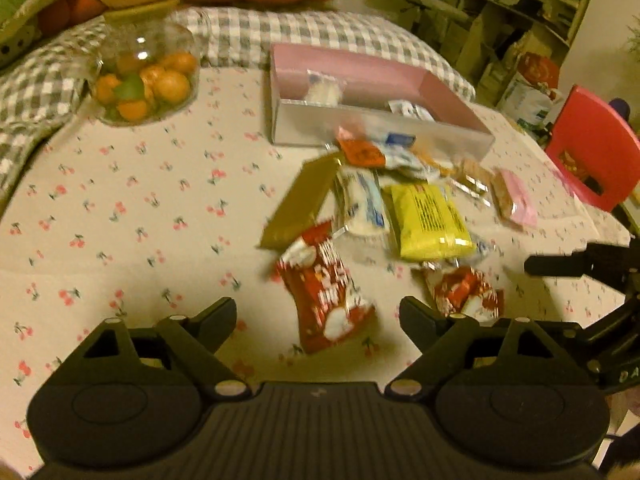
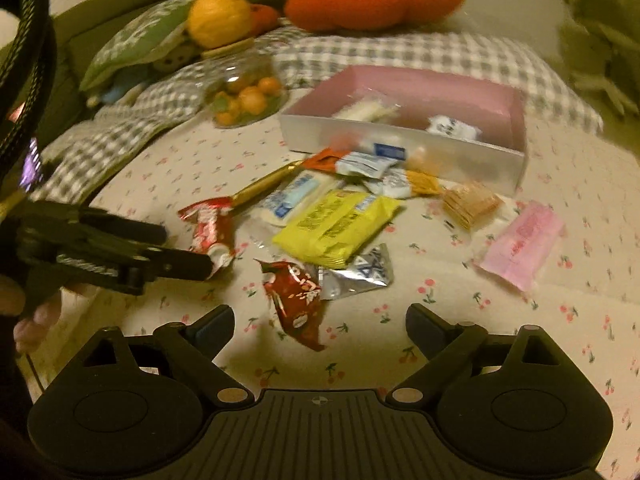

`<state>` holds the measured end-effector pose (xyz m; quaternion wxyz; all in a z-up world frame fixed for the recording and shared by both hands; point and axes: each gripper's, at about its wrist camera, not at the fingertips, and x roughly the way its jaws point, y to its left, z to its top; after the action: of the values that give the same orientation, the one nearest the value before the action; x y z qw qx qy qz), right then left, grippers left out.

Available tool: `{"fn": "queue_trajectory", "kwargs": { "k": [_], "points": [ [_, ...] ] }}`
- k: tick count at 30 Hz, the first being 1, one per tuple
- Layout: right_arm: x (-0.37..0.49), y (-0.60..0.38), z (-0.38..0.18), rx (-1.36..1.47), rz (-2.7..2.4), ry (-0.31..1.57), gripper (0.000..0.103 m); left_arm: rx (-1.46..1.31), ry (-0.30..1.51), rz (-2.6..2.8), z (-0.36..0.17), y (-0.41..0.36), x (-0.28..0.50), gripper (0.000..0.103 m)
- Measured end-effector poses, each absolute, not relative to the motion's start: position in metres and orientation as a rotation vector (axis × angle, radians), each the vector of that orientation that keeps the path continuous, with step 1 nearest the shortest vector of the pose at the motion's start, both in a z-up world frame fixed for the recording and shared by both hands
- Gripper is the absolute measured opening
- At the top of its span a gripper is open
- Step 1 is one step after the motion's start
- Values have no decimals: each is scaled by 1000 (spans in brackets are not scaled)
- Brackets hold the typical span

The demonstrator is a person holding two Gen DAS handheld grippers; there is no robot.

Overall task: Organize snacks
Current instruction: 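Grasp the red-and-white snack packet with the left tool while the right tool grasps a small red candy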

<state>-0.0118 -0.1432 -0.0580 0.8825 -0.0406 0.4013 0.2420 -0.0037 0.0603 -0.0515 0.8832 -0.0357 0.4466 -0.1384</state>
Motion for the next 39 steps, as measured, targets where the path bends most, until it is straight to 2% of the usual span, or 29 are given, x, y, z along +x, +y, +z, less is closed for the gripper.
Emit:
{"fn": "queue_trajectory", "kwargs": {
  "k": [8,18,21,24,26,27,29,31,39],
  "points": [
    [-12,-130,-71,-129,536,867,94,-84,926,-307,-58,57,-2,75],
    [-14,-120,-76,-141,543,838,91,-118,915,-325,-57,57,2,49],
    [-13,-119,-75,-137,548,836,83,-133,917,-329,-57,58,3,42],
    [-12,-117,-74,-139,558,836,68,-145,923,-337,-56,58,4,38],
    [-11,-117,-75,-144,569,838,52,-157,927,-342,-55,58,4,34],
    [-11,-116,-75,-147,572,839,49,-161,929,-342,-55,59,4,25],
    [-12,-115,-74,-155,574,835,34,-171,942,-342,-54,59,5,23],
    [-12,-115,-72,-160,576,832,27,-177,950,-338,-53,59,4,23],
    [-15,-115,-64,-129,603,831,25,-181,962,-366,-39,57,1,22]
  ]
}}
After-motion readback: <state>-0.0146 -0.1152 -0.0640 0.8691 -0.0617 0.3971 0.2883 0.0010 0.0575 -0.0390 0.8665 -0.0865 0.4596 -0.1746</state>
